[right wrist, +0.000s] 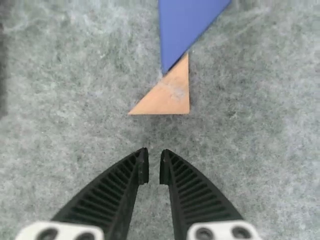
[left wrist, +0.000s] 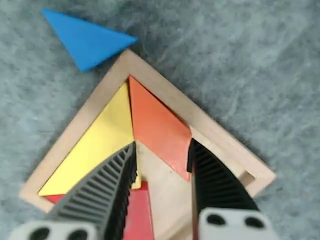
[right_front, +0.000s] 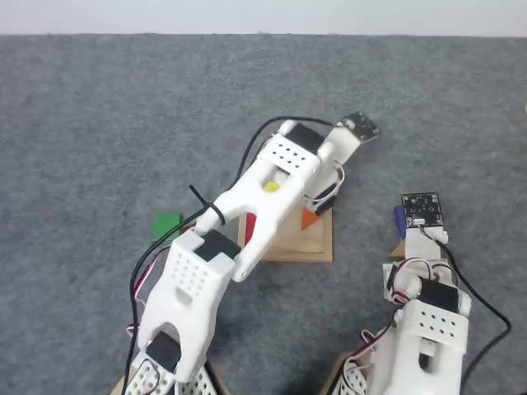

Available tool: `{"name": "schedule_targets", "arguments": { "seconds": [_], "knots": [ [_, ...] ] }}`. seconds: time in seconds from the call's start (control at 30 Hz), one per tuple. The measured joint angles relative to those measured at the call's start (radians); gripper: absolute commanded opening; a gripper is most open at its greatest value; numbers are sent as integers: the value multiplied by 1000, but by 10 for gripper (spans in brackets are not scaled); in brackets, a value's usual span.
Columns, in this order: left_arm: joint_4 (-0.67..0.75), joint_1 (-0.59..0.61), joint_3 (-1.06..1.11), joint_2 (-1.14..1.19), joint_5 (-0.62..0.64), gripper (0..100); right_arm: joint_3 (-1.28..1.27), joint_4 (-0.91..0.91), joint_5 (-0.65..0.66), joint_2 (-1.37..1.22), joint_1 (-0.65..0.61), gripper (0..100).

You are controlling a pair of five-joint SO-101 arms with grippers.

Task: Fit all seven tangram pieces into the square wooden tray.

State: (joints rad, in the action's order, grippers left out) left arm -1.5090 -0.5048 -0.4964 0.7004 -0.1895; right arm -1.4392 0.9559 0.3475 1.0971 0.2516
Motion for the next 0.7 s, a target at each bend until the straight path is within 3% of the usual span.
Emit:
{"name": "schedule_targets", "arguments": {
  "seconds": [0.27,0.43,0.57,0.7],
  "knots": [
    [-167,5,-213,0,8,166,0,0,0,0,0,58],
    [-204,118,-344,-41,107,166,0,0,0,0,0,59],
    [-207,221,-305,-229,144,166,0,0,2,0,-20,60],
    [-209,284,-117,-477,138,167,12,0,0,0,-20,71]
  ]
}}
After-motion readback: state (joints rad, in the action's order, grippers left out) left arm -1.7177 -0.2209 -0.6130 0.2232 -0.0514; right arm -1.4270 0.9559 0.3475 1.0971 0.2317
